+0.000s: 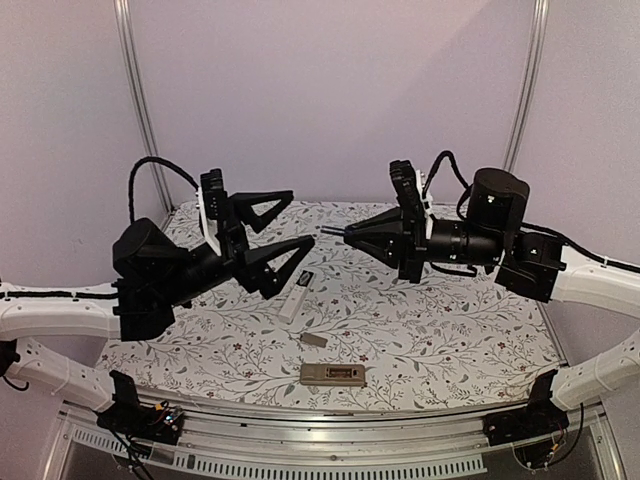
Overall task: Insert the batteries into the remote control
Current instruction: Pass from the left arm to the right, then hold the remote control without batteries at the center of the board.
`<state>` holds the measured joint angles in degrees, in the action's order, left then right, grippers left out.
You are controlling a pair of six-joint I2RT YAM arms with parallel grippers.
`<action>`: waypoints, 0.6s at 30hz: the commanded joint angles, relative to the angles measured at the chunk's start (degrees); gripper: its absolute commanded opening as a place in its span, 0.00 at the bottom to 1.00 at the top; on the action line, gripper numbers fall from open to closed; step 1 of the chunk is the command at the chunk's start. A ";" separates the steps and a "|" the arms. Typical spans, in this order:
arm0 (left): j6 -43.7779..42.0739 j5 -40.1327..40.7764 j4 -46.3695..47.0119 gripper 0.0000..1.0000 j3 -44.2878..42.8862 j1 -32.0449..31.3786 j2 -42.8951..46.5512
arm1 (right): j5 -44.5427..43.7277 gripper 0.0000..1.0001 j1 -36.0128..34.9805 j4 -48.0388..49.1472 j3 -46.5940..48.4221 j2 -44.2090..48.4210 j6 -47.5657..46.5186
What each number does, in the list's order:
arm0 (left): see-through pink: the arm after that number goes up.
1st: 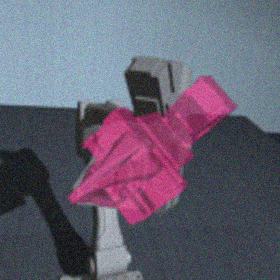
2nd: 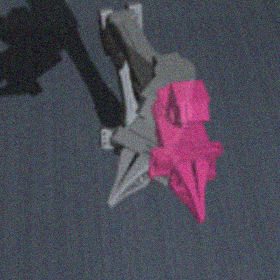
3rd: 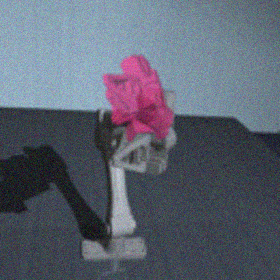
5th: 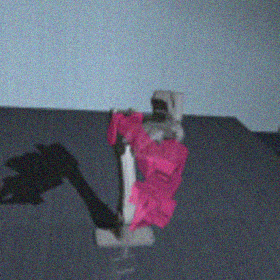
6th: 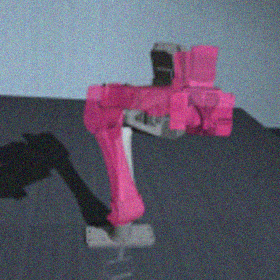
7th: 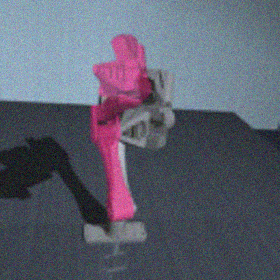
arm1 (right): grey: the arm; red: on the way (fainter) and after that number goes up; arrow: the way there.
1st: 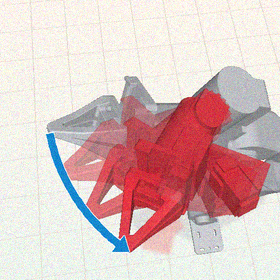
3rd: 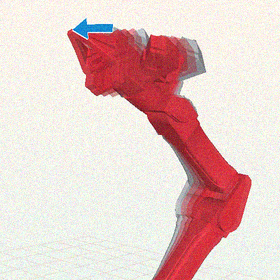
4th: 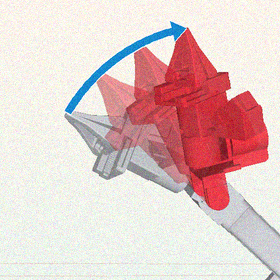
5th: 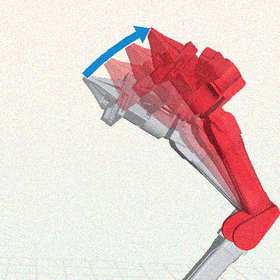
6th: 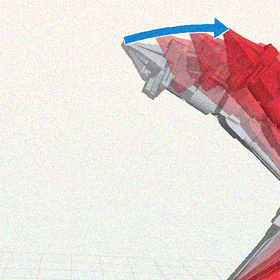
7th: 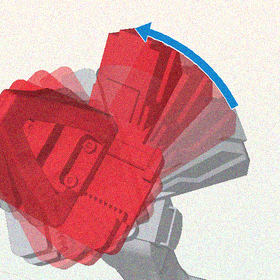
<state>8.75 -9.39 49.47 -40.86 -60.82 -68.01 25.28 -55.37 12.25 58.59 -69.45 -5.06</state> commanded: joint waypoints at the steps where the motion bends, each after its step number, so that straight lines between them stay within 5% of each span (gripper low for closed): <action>1: -21.25 10.09 -25.46 0.97 -0.67 -3.38 8.70 | -2.35 0.00 2.16 -20.95 -0.22 0.00 0.90; 4: -28.97 17.06 -43.31 0.95 -1.79 -7.23 6.96 | -2.48 0.00 2.25 -28.82 -1.96 -3.24 2.39; 9: -29.90 18.75 -62.92 0.86 -5.00 -8.66 -5.55 | -0.53 0.00 2.21 -31.83 -4.32 -9.52 7.18; 18: -33.78 10.02 -65.09 0.78 -3.49 -7.85 -17.68 | 4.62 0.00 2.01 -27.74 -8.73 -17.45 14.64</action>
<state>-21.65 5.08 -12.47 -45.69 -68.77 -84.79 26.61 -53.23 -16.86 52.05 -84.23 5.21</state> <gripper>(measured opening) 0.782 0.069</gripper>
